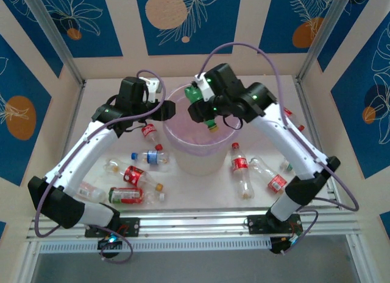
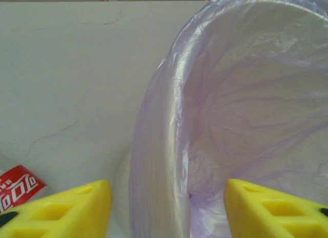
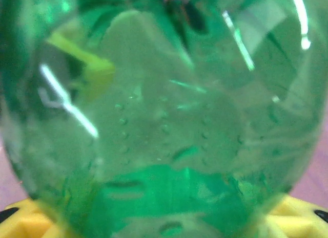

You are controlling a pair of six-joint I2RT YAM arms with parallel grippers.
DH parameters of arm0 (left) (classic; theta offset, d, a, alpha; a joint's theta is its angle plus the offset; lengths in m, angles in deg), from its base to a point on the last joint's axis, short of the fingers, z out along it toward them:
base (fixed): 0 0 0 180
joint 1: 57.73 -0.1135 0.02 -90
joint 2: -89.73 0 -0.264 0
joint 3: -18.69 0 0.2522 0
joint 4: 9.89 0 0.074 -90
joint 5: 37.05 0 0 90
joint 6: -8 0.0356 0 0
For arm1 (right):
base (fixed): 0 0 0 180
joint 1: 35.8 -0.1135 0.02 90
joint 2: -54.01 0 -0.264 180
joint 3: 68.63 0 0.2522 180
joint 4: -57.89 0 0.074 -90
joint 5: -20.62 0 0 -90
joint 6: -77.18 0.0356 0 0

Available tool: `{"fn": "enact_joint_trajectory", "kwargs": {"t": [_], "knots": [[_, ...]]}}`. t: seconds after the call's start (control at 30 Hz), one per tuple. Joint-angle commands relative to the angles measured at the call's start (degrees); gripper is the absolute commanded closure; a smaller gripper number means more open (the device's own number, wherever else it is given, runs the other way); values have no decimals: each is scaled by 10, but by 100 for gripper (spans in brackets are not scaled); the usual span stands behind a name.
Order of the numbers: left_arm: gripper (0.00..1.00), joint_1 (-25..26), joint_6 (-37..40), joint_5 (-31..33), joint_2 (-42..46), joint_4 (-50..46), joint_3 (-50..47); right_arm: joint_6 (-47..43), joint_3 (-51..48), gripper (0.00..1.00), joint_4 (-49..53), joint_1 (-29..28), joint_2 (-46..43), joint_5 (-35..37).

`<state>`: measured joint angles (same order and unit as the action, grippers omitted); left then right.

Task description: Put the plastic bottles in the bin

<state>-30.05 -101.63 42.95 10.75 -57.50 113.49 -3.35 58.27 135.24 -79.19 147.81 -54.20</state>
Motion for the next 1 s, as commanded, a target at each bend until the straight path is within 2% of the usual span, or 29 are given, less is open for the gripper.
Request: {"fn": "enact_joint_trajectory", "kwargs": {"t": [0.0,0.27,0.97], "knots": [[47,8,3,6,-5,4,-3,-5,18,53,21,-1,9,-11],[66,9,5,5,-7,7,-2,-16,3,52,17,1,64,-13],[70,9,0,12,-9,12,-3,-18,-151,49,-92,26,120,-50]]}}
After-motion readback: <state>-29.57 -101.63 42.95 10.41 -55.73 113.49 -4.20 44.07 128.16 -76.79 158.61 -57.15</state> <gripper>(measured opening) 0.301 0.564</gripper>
